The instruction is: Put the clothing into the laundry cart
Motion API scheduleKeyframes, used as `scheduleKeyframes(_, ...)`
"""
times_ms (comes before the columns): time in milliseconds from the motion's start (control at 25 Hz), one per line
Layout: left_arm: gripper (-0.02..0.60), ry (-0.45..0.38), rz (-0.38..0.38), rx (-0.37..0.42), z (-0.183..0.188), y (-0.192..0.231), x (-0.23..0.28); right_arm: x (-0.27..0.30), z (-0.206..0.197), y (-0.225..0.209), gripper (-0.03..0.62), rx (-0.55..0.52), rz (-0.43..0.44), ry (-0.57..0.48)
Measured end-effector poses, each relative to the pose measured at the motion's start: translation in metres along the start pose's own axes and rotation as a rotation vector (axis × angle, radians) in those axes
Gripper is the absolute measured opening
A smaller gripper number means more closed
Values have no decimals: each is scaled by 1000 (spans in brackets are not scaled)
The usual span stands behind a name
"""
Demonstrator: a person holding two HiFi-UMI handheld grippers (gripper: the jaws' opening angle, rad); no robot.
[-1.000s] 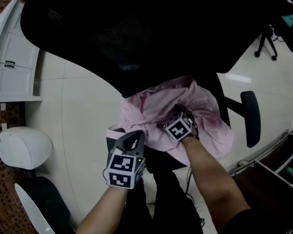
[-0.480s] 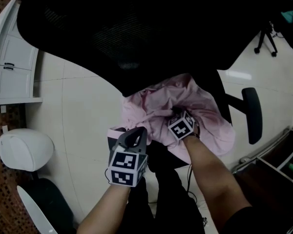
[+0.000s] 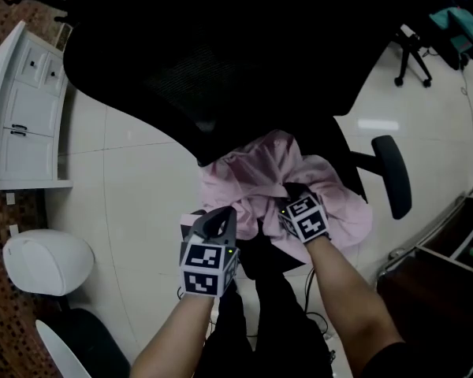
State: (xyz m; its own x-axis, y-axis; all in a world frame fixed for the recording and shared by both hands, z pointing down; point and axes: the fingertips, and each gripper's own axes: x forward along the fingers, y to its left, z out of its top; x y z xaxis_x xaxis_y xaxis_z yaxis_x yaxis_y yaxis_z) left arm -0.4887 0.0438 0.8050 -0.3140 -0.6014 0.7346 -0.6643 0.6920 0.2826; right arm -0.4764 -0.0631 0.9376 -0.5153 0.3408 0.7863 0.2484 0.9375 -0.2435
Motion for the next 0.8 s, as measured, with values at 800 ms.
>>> scheduleKeyframes(800, -2, -92, -87, 193, 28, -54, -134, -265, 58, 57, 61, 244, -131, -431)
